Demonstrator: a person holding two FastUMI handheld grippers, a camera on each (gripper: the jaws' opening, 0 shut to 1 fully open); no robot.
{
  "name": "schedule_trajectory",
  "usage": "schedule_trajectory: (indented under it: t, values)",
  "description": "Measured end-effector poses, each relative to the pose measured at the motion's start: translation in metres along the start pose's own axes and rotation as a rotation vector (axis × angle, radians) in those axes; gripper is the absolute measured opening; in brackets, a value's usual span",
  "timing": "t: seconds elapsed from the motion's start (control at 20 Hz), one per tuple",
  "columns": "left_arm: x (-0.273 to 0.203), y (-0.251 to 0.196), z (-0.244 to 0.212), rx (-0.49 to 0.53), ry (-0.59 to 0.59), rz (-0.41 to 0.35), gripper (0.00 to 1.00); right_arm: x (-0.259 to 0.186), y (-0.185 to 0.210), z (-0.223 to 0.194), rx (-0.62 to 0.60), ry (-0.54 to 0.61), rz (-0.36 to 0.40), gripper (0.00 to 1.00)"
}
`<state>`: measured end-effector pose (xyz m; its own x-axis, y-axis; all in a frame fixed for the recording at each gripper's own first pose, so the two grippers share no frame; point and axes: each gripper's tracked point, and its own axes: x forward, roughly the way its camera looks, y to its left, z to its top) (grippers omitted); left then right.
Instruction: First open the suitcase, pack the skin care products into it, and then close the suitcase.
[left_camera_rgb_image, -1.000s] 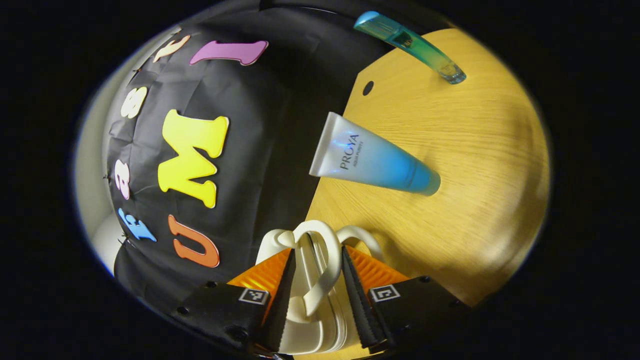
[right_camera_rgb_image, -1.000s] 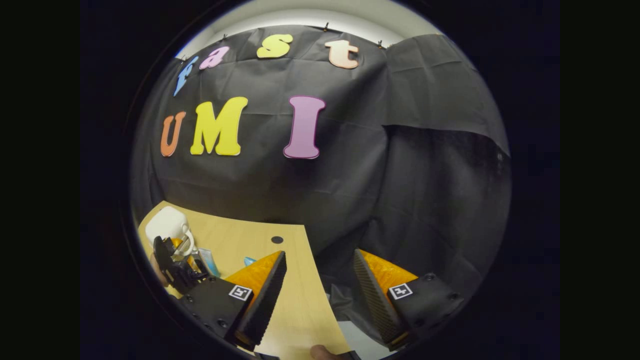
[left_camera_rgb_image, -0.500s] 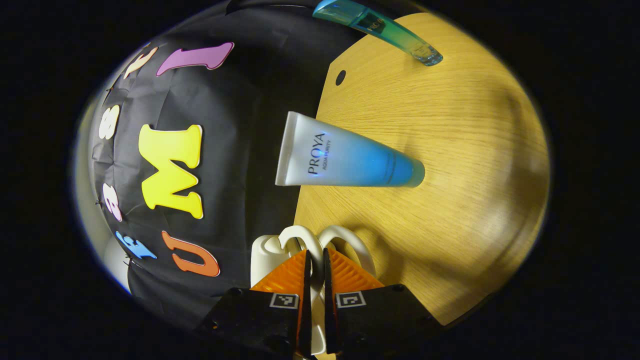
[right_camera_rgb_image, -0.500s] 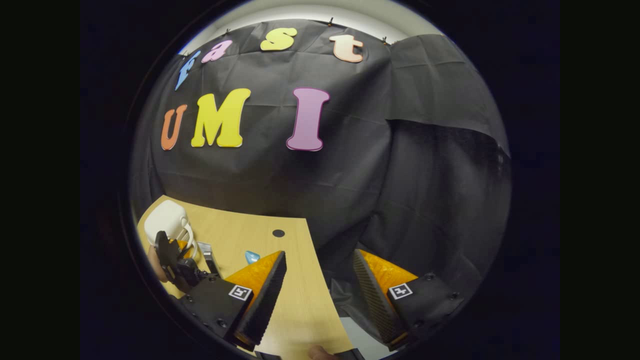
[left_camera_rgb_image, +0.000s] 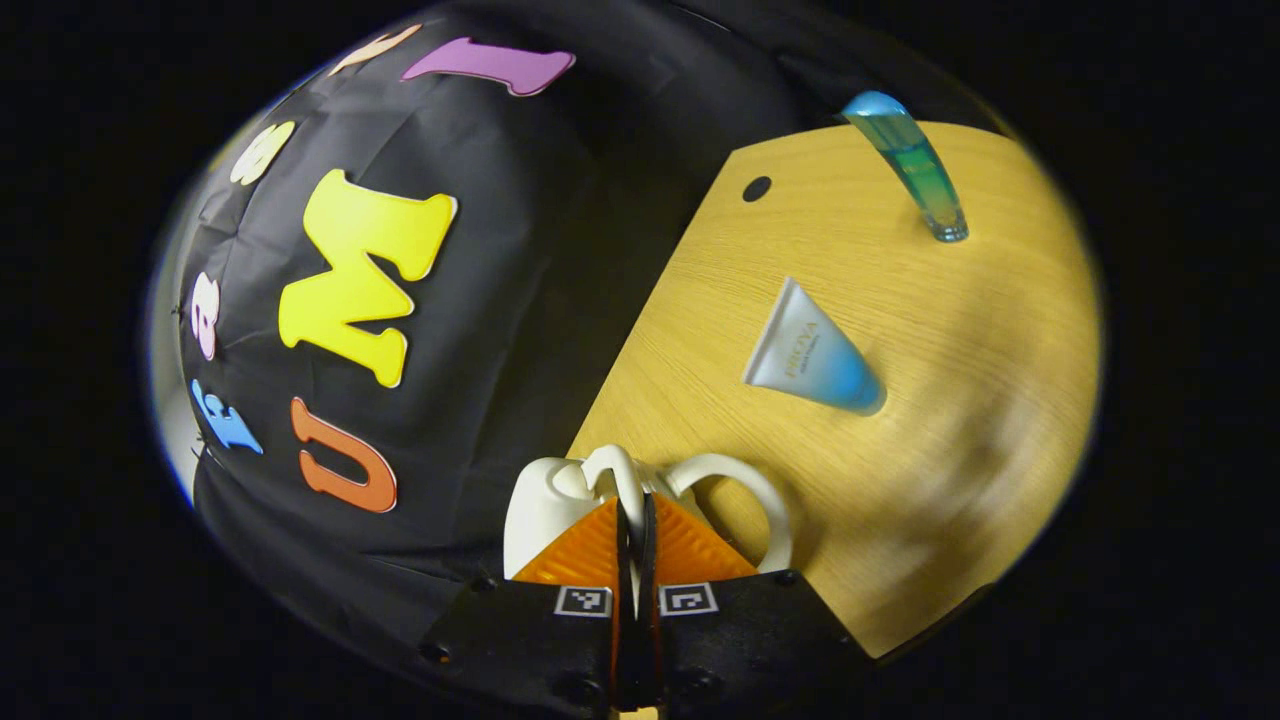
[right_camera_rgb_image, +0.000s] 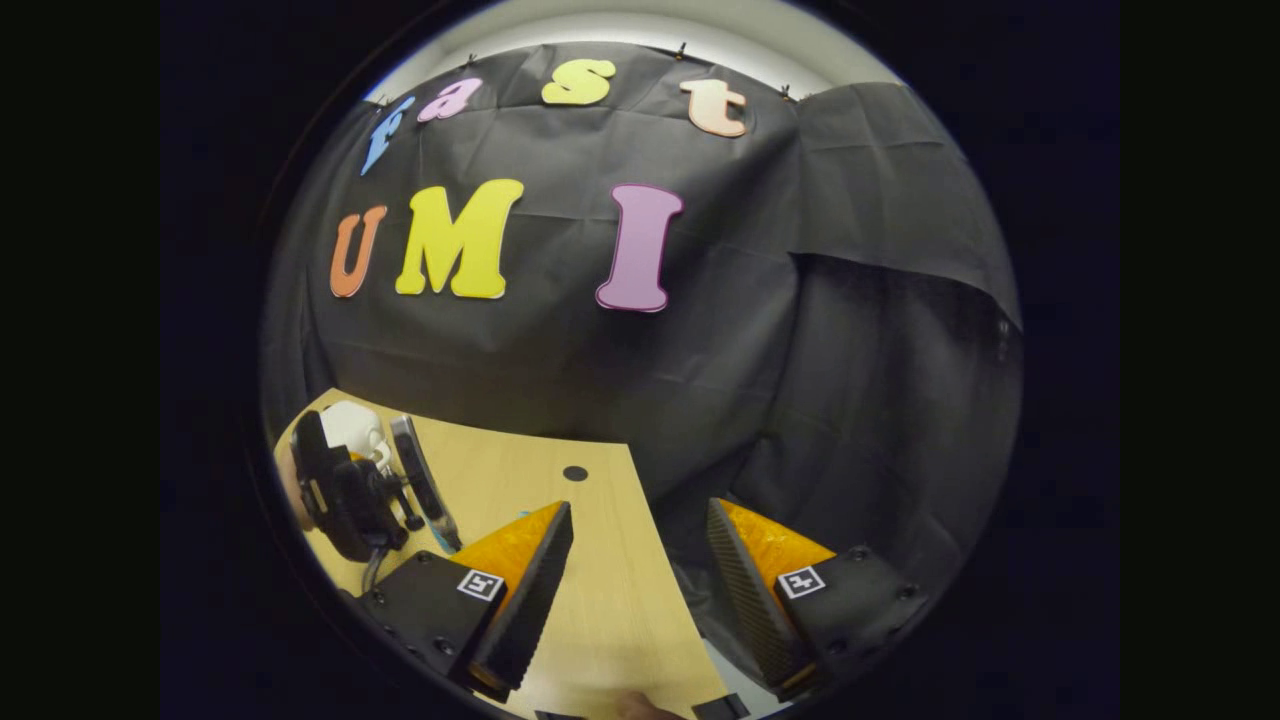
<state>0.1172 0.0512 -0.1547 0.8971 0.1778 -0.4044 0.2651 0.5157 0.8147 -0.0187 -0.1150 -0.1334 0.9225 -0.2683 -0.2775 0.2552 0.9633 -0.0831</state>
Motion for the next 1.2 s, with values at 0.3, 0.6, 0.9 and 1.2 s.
schedule_trajectory:
  t: [0.3,0.6,0.9,1.2]
  values:
    - [-0.031,0.097,-0.006,-0.184,-0.042,0.025,0.03,0.006,0.029,0.006,-0.015,0.005,0.007,0.81]
    - [-0.042,0.184,-0.064,-0.358,-0.065,0.024,0.03,0.011,0.088,0.028,-0.031,-0.003,0.048,0.80]
    - [-0.027,0.256,-0.150,-0.545,-0.109,-0.051,0.03,0.017,0.151,0.048,-0.012,0.024,0.071,0.81]
    - [0.028,0.274,-0.288,-0.715,-0.003,-0.105,0.03,0.012,0.184,0.053,0.001,0.060,0.035,0.81]
